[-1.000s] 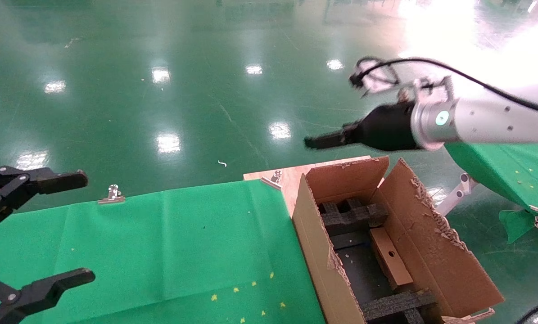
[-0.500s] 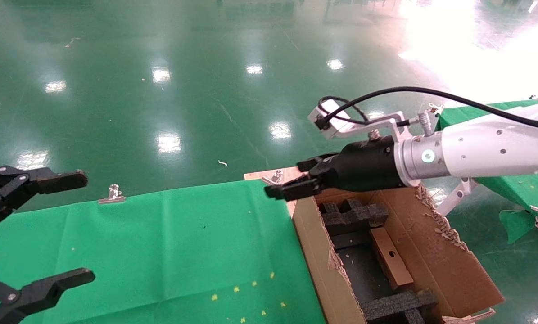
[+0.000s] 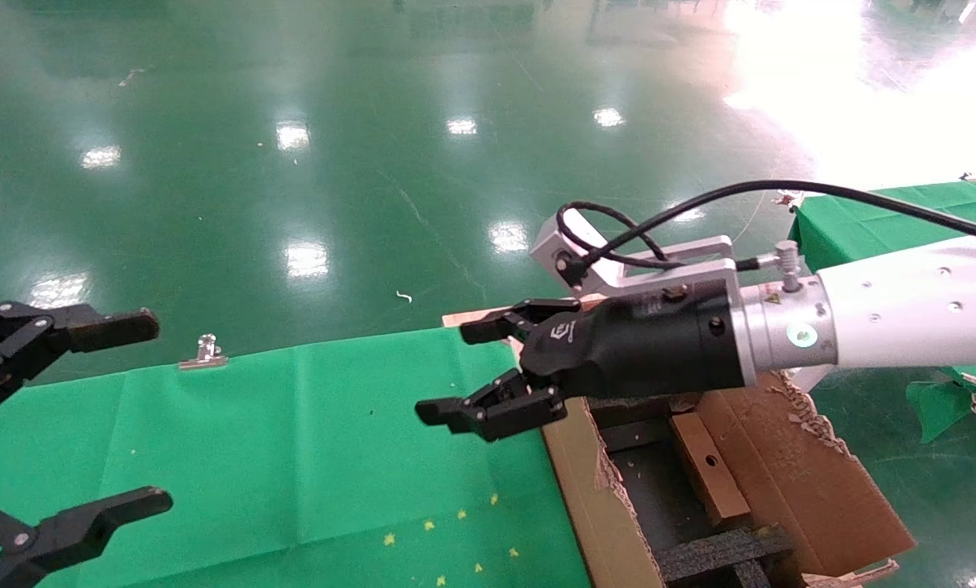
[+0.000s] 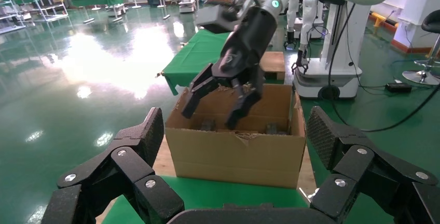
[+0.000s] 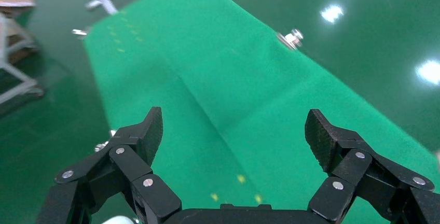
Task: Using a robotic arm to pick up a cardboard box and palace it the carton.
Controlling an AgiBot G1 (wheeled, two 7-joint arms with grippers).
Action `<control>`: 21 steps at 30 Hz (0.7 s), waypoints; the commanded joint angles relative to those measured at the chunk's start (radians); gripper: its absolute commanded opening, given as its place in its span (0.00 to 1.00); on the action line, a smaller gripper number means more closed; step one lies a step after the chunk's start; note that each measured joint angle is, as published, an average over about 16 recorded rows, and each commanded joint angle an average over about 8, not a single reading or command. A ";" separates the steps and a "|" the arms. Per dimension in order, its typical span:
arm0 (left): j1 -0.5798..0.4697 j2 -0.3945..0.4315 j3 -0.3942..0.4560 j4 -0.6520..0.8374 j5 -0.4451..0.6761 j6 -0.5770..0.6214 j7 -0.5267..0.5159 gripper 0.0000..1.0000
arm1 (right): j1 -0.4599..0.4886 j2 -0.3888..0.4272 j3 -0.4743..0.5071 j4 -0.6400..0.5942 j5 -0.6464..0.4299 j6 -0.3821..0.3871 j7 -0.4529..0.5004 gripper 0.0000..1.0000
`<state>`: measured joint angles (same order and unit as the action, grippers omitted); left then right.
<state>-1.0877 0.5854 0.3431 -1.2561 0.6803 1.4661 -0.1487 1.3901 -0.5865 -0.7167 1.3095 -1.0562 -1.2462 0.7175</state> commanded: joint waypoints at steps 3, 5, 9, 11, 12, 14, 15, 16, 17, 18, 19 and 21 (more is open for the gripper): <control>0.000 0.000 0.000 0.000 0.000 0.000 0.000 1.00 | -0.066 -0.005 0.092 -0.005 0.068 -0.052 -0.111 1.00; 0.000 0.000 0.000 0.000 0.000 0.000 0.000 1.00 | -0.099 -0.008 0.137 -0.008 0.102 -0.078 -0.167 1.00; 0.000 0.000 0.000 0.000 0.000 0.000 0.000 1.00 | -0.166 -0.013 0.230 -0.013 0.171 -0.131 -0.279 1.00; 0.000 0.000 0.000 0.000 0.000 0.000 0.000 1.00 | -0.199 -0.016 0.275 -0.016 0.205 -0.157 -0.333 1.00; 0.000 0.000 0.000 0.000 0.000 0.000 0.000 1.00 | -0.215 -0.017 0.298 -0.017 0.222 -0.170 -0.362 1.00; 0.000 0.000 0.000 0.000 0.000 0.000 0.000 1.00 | -0.248 -0.019 0.344 -0.020 0.256 -0.196 -0.417 1.00; 0.000 0.000 0.000 0.000 0.000 0.000 0.000 1.00 | -0.264 -0.021 0.365 -0.021 0.272 -0.209 -0.443 1.00; 0.000 0.000 0.000 0.000 0.000 0.000 0.000 1.00 | -0.276 -0.022 0.382 -0.022 0.284 -0.218 -0.463 1.00; 0.000 0.000 0.000 0.000 0.000 0.000 0.000 1.00 | -0.289 -0.023 0.401 -0.023 0.299 -0.229 -0.486 1.00; 0.000 0.000 0.000 0.000 0.000 0.000 0.000 1.00 | -0.303 -0.024 0.420 -0.024 0.313 -0.239 -0.507 1.00; 0.000 0.000 0.000 0.000 0.000 0.000 0.000 1.00 | -0.315 -0.025 0.437 -0.025 0.325 -0.249 -0.525 1.00; 0.000 0.000 0.000 0.000 0.000 0.000 0.000 1.00 | -0.332 -0.026 0.461 -0.027 0.343 -0.262 -0.547 1.00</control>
<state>-1.0876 0.5853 0.3432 -1.2560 0.6801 1.4660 -0.1485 1.0807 -0.6109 -0.2876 1.2848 -0.7369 -1.4903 0.2052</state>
